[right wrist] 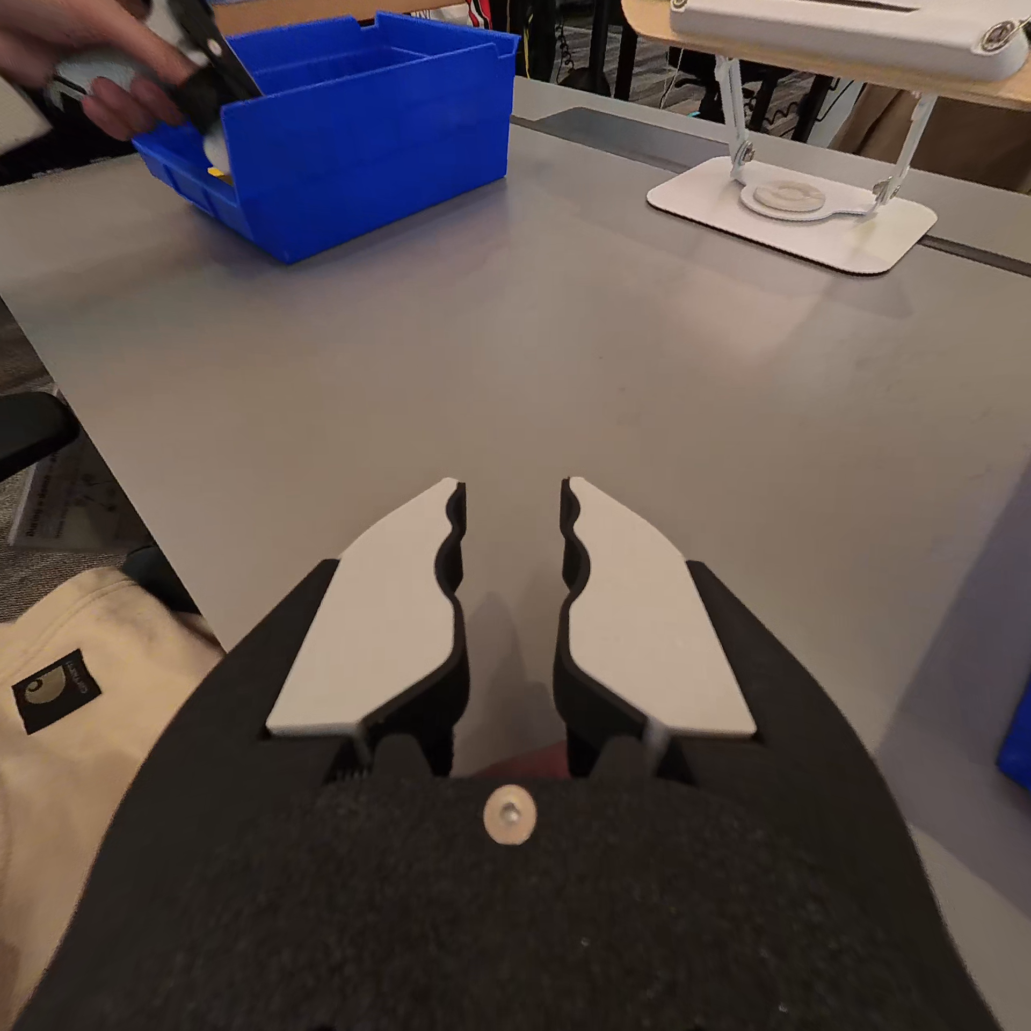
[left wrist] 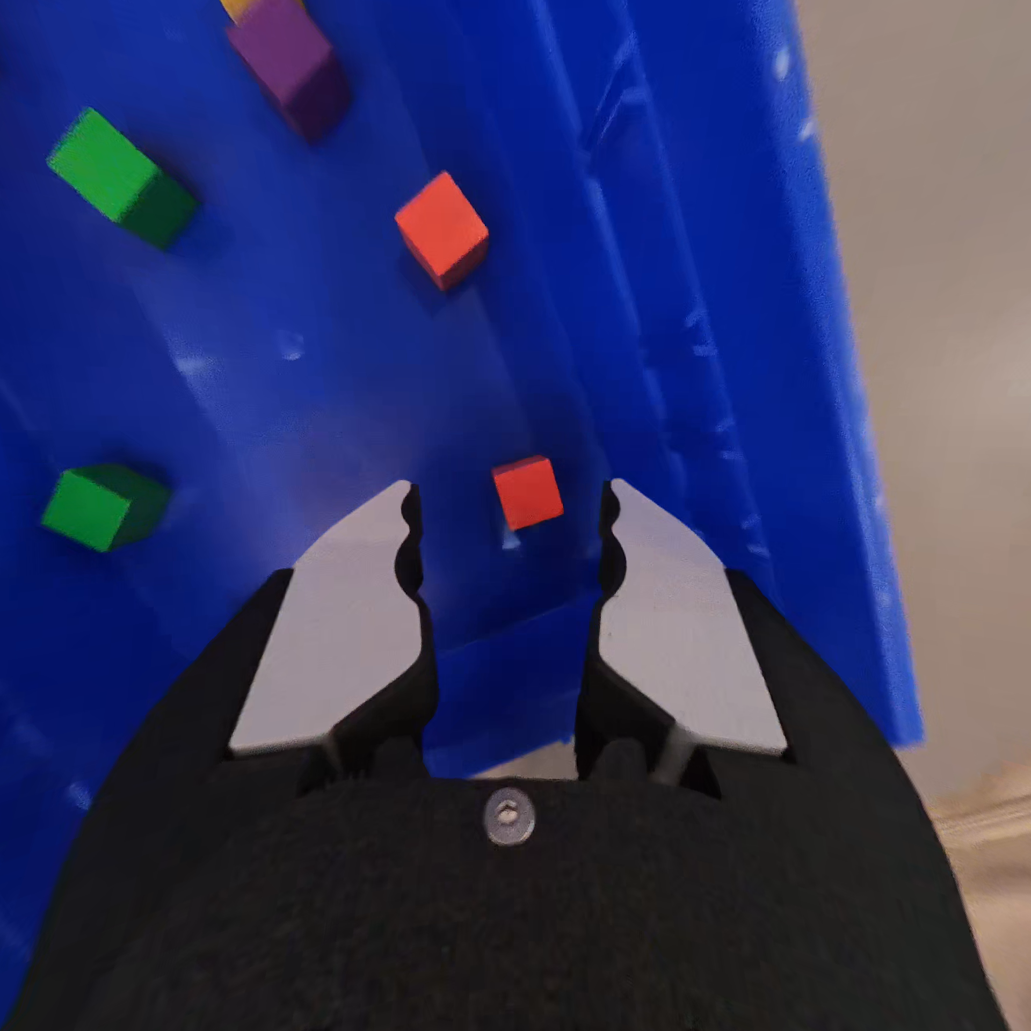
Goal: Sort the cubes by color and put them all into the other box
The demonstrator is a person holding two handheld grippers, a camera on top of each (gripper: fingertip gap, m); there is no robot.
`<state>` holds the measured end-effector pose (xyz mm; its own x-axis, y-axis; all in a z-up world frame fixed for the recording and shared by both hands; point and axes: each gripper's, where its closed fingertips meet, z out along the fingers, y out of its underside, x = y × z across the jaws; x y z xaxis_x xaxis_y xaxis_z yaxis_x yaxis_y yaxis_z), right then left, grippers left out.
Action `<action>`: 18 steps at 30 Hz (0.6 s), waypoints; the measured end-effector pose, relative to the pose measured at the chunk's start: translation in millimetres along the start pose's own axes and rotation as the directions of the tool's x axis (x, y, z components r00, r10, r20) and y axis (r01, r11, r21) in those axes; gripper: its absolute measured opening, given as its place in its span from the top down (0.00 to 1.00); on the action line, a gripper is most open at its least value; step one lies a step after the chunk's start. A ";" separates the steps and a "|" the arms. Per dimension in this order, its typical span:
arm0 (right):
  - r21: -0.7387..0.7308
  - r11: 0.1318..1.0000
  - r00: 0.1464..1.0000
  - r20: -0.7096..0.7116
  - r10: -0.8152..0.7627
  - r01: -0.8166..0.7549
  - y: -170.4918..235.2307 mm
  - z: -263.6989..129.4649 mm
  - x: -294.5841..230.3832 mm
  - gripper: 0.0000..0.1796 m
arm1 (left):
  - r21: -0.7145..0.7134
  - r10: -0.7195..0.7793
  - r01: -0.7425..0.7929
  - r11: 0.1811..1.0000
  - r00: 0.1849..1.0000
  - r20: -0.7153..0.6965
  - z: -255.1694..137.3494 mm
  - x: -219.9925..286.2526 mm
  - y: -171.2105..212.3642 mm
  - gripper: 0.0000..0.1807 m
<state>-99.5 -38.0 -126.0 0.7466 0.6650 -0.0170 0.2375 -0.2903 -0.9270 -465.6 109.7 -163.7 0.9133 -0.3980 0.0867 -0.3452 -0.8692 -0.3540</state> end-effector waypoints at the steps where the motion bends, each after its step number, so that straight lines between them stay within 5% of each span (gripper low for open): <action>1: -0.002 1.000 1.000 0.007 0.007 -0.007 0.7 -0.5 -0.7 0.82 | -0.022 -0.002 0.002 1.000 1.000 -0.006 6.5 1.0 1.0 0.66; 8: -0.016 1.000 1.000 0.012 -0.003 0.003 3.5 -2.1 -2.4 0.82 | -0.139 0.023 -0.009 0.990 0.995 0.094 18.9 -18.3 12.7 0.87; 12: -0.024 1.000 1.000 0.010 -0.012 0.013 3.8 -1.2 -2.9 0.83 | -0.179 0.024 -0.016 0.984 0.999 0.041 12.4 -19.0 17.3 0.88; 16: -0.007 1.000 1.000 -0.010 -0.018 0.018 0.3 -2.6 2.3 0.85 | 0.090 0.069 -0.068 0.994 0.998 -0.003 -23.5 -9.8 -9.6 0.88; 18: 0.008 1.000 1.000 -0.017 -0.005 0.006 -3.0 -4.0 8.2 0.85 | 0.327 0.166 -0.148 0.933 0.986 -0.026 -56.3 14.2 -25.7 0.88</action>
<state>-91.6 -34.4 -121.9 0.7557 0.6549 -0.0056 0.2367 -0.2810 -0.9301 -456.0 109.8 -101.0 0.8374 -0.5442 0.0509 -0.3870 -0.6561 -0.6479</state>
